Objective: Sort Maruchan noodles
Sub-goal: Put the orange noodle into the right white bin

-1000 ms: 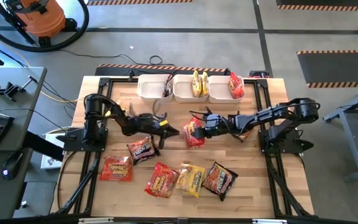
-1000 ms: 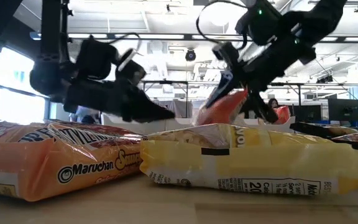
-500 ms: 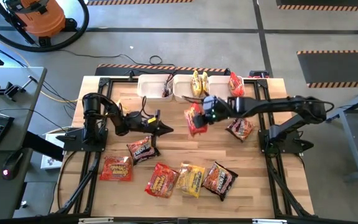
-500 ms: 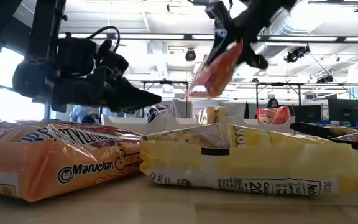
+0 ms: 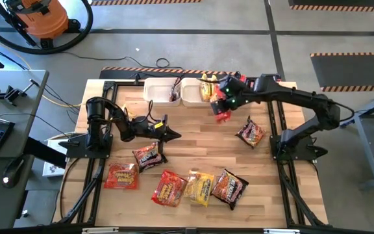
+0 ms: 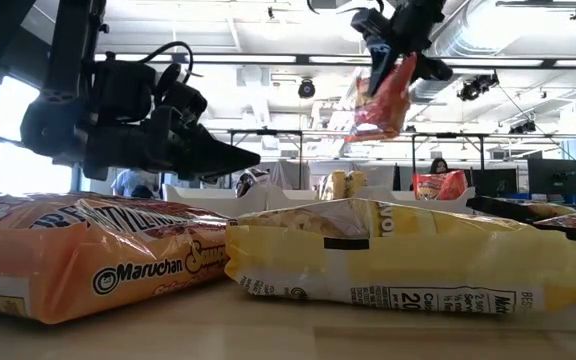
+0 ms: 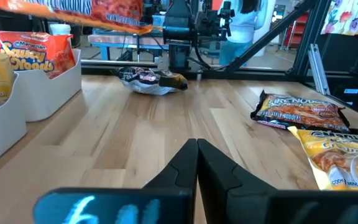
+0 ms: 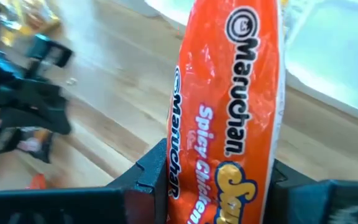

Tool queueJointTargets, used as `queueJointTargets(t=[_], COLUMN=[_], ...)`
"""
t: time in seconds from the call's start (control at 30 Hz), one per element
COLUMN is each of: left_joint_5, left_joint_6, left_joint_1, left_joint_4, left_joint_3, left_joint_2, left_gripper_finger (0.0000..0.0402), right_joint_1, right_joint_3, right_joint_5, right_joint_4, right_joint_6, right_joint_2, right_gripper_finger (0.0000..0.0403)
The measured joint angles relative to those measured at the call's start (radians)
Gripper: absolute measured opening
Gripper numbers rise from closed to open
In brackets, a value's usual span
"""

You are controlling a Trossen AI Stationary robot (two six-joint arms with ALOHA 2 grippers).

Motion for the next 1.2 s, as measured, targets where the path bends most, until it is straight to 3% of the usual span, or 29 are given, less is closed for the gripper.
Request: queueJointTargets(t=[0.3, 0.83, 1.2], left_joint_5=[-0.009, -0.041, -0.061], left_joint_6=[0.000, 0.002, 0.010], left_joint_1=[0.000, 0.000, 0.000], left_joint_4=[0.000, 0.000, 0.000], left_joint_3=[0.001, 0.001, 0.001], left_joint_2=[0.000, 0.000, 0.000], left_gripper_finger=[0.0001, 0.0000, 0.0000], right_joint_1=[-0.127, -0.258, -0.343], right_joint_3=[0.000, -0.004, -0.185], right_joint_5=[-0.040, 0.016, 0.014], right_joint_4=[-0.079, -0.163, -0.051], right_joint_6=[-0.090, -0.151, -0.112], right_joint_2=[0.000, 0.000, 0.001], right_gripper_finger=[0.0114, 0.0114, 0.0114])
